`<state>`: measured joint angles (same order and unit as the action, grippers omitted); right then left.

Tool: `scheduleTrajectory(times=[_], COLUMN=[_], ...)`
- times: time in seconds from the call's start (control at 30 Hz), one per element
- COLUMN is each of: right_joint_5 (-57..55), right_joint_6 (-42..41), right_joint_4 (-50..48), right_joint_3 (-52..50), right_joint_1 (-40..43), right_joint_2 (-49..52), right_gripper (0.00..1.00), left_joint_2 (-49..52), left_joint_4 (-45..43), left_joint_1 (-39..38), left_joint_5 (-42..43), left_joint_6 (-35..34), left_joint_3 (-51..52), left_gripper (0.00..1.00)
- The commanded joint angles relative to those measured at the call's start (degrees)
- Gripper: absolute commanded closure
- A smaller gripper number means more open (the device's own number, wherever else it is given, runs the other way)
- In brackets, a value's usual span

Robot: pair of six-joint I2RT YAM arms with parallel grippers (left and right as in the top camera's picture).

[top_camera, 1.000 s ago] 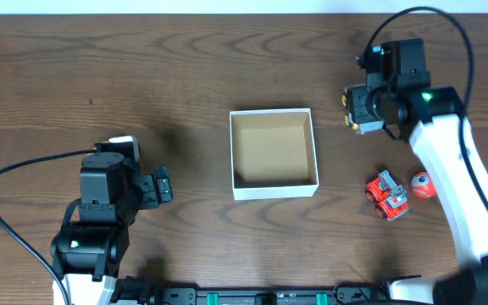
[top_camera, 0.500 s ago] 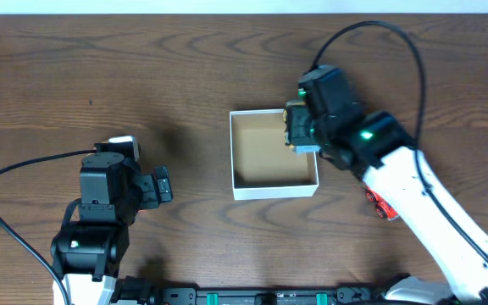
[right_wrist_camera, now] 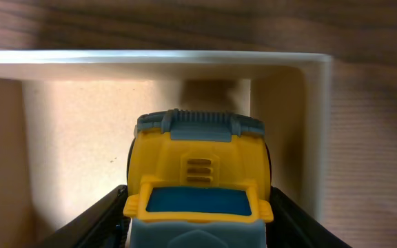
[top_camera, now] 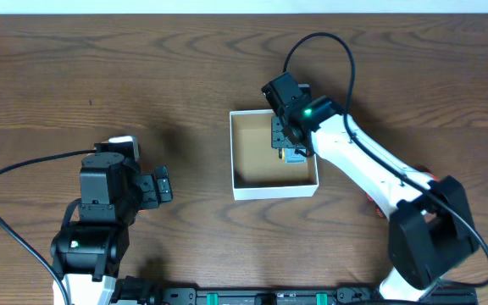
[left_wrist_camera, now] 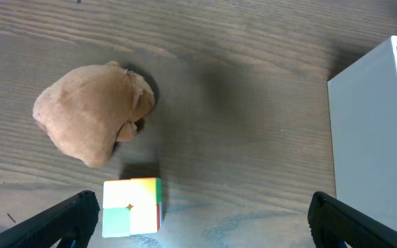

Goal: Pack container
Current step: 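Carry the dump truck with the right gripper over the white box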

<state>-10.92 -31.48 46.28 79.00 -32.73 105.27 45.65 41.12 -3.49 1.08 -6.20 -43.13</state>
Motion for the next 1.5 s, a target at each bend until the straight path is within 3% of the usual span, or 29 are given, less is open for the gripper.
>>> scheduleTrajectory(times=[0.0, 0.13, 0.33, 0.47, 0.5, 0.53, 0.9, 1.27, 1.47], right_joint_5=[-0.4, -0.5, -0.5, -0.5, -0.5, -0.5, -0.5, -0.5, -2.8], right_joint_6=[0.9, 0.9, 0.9, 0.9, 0.9, 0.9, 0.9, 0.9, 1.3], right_joint_4=[-1.0, -2.7, -3.8, -3.8, -3.8, -3.8, -4.3, -4.7, -4.8], right_joint_3=[0.4, 0.4, 0.4, 0.4, 0.4, 0.4, 0.4, 0.5, 0.5], right_joint_1=[0.1, 0.8, 1.3, 1.3, 1.3, 1.3, 1.3, 1.2, 1.2], right_joint_2=[2.0, 3.8, 4.4, 4.4, 4.4, 4.4, 4.4, 3.8, 0.6], right_gripper=[0.98, 0.8, 0.69, 0.48, 0.37, 0.34, 0.28, 0.38, 0.37], left_joint_2=[0.0, 0.0, 0.0, 0.0, 0.0, 0.0, 0.0, 0.0, 0.0], left_joint_4=[0.0, 0.0, 0.3, 0.6, 0.6, 0.6, 0.6, 0.6, 0.6], left_joint_1=[-0.1, -0.1, -0.1, -0.1, -0.1, -0.1, -0.1, -0.1, -0.1], left_joint_5=[-0.1, -0.1, -0.1, -0.1, -0.1, -0.1, -0.1, -0.1, -0.1], left_joint_6=[-0.4, -0.4, -0.4, -0.4, -0.4, -0.3, -0.3, -0.4, -0.4], left_joint_3=[-1.5, -1.5, -1.5, -1.4, -1.4, -1.4, -1.4, -1.4, -1.4], left_gripper=[0.02, 0.02, 0.02, 0.02, 0.02, 0.02, 0.02, 0.02, 0.02])
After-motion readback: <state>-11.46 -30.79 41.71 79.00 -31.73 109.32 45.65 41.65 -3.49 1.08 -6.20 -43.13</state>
